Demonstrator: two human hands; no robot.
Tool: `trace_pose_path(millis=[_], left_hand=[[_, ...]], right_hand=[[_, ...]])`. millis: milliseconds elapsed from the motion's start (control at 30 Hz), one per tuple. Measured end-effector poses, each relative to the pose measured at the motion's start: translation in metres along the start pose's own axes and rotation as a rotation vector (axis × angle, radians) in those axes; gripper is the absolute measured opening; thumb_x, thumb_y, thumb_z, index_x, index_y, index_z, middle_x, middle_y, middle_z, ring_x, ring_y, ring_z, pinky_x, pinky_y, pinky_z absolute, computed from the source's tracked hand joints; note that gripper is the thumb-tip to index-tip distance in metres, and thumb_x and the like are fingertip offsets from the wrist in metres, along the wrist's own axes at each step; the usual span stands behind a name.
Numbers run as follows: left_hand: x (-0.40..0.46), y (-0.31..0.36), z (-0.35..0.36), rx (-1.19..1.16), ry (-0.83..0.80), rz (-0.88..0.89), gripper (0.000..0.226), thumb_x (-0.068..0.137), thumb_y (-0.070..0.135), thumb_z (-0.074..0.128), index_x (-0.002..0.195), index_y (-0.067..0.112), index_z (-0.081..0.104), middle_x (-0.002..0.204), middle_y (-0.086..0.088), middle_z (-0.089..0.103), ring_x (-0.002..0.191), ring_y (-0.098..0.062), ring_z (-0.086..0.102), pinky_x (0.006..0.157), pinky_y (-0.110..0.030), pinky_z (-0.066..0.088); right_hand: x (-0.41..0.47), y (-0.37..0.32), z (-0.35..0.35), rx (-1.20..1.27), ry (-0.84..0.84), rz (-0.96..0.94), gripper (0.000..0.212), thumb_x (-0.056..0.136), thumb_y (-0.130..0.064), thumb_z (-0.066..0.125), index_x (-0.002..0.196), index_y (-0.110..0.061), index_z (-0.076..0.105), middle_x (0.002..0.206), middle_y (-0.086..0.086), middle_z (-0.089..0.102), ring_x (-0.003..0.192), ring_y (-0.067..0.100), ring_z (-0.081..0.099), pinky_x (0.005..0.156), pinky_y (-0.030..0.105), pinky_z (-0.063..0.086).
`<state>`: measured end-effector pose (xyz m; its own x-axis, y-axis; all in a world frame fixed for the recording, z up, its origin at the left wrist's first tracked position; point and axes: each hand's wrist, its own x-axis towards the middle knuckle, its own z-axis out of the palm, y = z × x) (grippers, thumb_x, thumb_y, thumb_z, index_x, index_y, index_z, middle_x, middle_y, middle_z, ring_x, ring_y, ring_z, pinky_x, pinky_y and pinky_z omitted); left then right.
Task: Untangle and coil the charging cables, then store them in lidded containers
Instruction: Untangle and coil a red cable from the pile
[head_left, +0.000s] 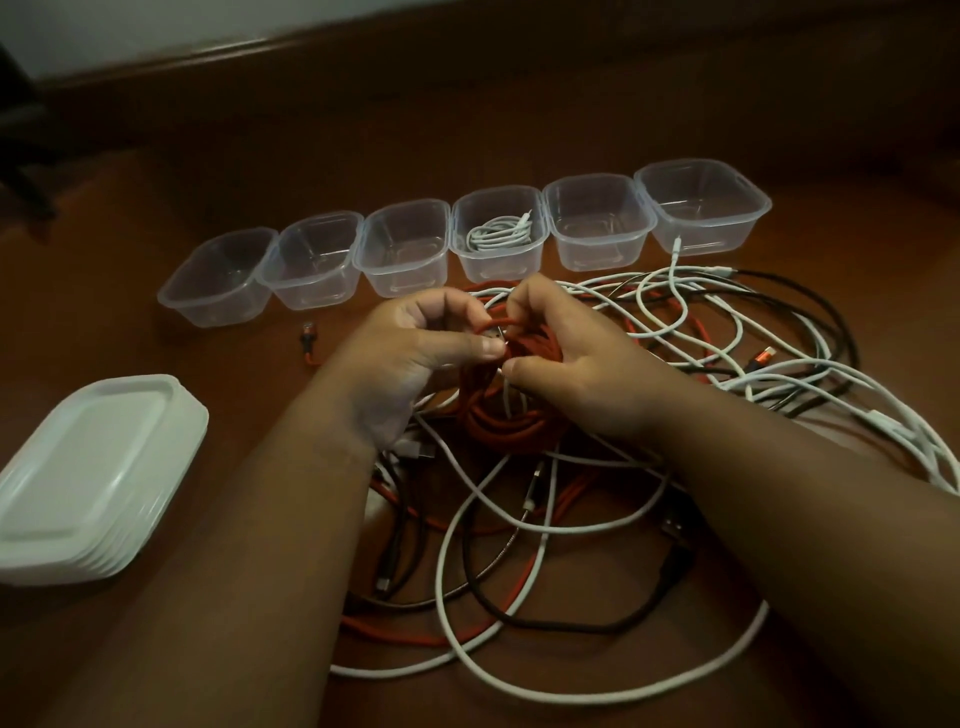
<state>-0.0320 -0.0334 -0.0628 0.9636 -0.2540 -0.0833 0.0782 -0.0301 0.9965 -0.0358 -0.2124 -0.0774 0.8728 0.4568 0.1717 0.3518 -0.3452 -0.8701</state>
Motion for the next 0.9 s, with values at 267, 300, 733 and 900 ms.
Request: trace_pose_path(millis=[267, 300, 733, 900], left_hand=[[0.002, -0.002, 0.006, 0.109, 0.114, 0.089, 0.019, 0.085, -0.003, 0.067, 0.085, 0.016, 0.068, 0.078, -0.003, 0.065, 0.075, -0.014, 0.067, 0.068, -0.027, 0.057], [0.002, -0.004, 0.007, 0.117, 0.126, 0.101, 0.02, 0.086, -0.003, 0.066, 0.086, 0.017, 0.069, 0.082, -0.006, 0.065, 0.079, -0.017, 0.066, 0.07, -0.029, 0.057], [-0.001, -0.008, 0.018, 0.469, 0.274, 0.452, 0.016, 0.096, 0.014, 0.059, 0.097, 0.025, 0.071, 0.098, 0.003, 0.069, 0.093, -0.009, 0.066, 0.083, -0.031, 0.058], [0.0, -0.002, 0.014, 0.163, 0.201, 0.217, 0.03, 0.1, 0.005, 0.045, 0.099, 0.015, 0.073, 0.098, -0.005, 0.076, 0.095, -0.022, 0.073, 0.089, -0.047, 0.058]], right_hand=[[0.004, 0.004, 0.0, -0.034, -0.012, 0.035, 0.038, 0.086, -0.023, 0.073, 0.105, -0.034, 0.043, 0.103, -0.008, 0.057, 0.095, 0.007, 0.061, 0.07, 0.023, 0.054], [0.005, 0.004, 0.0, -0.026, 0.002, 0.043, 0.037, 0.087, -0.023, 0.073, 0.104, -0.034, 0.043, 0.103, -0.007, 0.058, 0.096, 0.008, 0.061, 0.072, 0.025, 0.056], [0.01, 0.007, 0.001, 0.255, 0.114, 0.131, 0.024, 0.089, -0.016, 0.069, 0.099, -0.026, 0.051, 0.098, 0.002, 0.064, 0.089, 0.015, 0.067, 0.074, 0.031, 0.056], [0.011, 0.01, -0.001, 0.255, 0.06, 0.164, 0.028, 0.086, -0.016, 0.073, 0.103, -0.026, 0.053, 0.104, 0.005, 0.068, 0.097, 0.021, 0.07, 0.088, 0.046, 0.057]])
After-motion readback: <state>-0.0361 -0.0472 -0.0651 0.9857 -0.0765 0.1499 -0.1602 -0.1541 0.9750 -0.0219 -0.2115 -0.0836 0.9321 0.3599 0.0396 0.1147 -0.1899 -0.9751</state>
